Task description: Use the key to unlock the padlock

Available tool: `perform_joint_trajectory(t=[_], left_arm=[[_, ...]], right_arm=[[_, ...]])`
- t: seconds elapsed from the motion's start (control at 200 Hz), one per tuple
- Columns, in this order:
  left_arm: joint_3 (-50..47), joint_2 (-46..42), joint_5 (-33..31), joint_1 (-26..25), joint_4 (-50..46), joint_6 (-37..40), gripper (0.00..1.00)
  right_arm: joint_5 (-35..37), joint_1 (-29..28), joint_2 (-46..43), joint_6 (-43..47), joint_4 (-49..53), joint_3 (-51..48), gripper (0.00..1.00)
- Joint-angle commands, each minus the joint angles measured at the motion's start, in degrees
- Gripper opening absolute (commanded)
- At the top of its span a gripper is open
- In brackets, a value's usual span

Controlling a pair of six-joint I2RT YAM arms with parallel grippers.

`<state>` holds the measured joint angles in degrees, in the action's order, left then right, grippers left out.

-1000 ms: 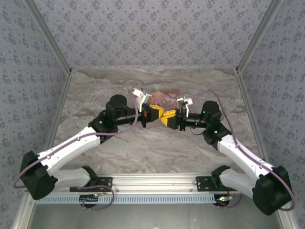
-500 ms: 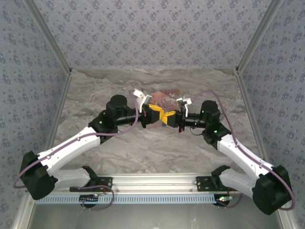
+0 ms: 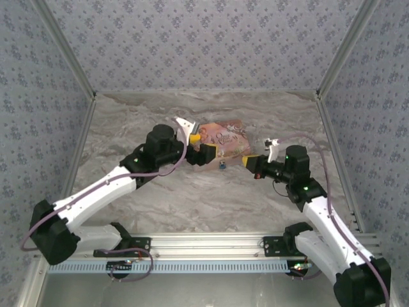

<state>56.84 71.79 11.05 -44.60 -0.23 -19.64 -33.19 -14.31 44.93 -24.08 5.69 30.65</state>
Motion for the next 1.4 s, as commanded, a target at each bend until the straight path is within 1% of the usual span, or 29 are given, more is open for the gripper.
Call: perform_joint_trajectory(t=[0.0, 0.08, 0.18, 0.345, 0.485, 0.675, 0.899, 1.184, 1.394], left_arm=[[5.2, 6.2, -2.4, 0.2, -3.9, 1.9, 0.93], [9.2, 11.8, -1.0, 0.2, -5.1, 2.1, 0.94], [15.0, 18.8, 1.0, 0.0, -6.7, 2.8, 0.94], [25.8, 29.4, 2.9, -1.3, -11.3, 4.6, 0.94], [32.6, 35.9, 3.0, -2.3, -14.6, 5.7, 0.93], [37.6, 41.1, 2.0, -2.3, -16.6, 5.3, 0.93], [41.8, 45.8, 2.2, -2.6, -18.3, 5.0, 0.92], [48.3, 51.7, 5.7, -3.4, -21.3, 5.3, 0.91], [52.0, 54.4, 5.8, -4.5, -23.7, 6.3, 0.9]], right_arm=[[10.4, 2.2, -2.1, 3.0, 18.4, 2.0, 0.0], [15.7, 2.2, -3.2, 4.0, 25.7, 3.7, 0.0], [19.8, 2.2, -5.7, 3.3, 31.6, 5.0, 0.0], [24.4, 2.2, -10.4, 1.0, 35.1, 5.5, 0.0], [27.9, 2.2, -11.6, -1.0, 37.3, 6.2, 0.0], [30.4, 2.2, -12.1, -1.5, 40.2, 7.8, 0.0], [32.5, 2.2, -13.4, -4.3, 40.3, 8.0, 0.0], [33.4, 2.2, -13.4, -4.4, 40.6, 7.6, 0.0], [33.7, 2.2, -13.3, -4.6, 40.5, 7.3, 0.0]])
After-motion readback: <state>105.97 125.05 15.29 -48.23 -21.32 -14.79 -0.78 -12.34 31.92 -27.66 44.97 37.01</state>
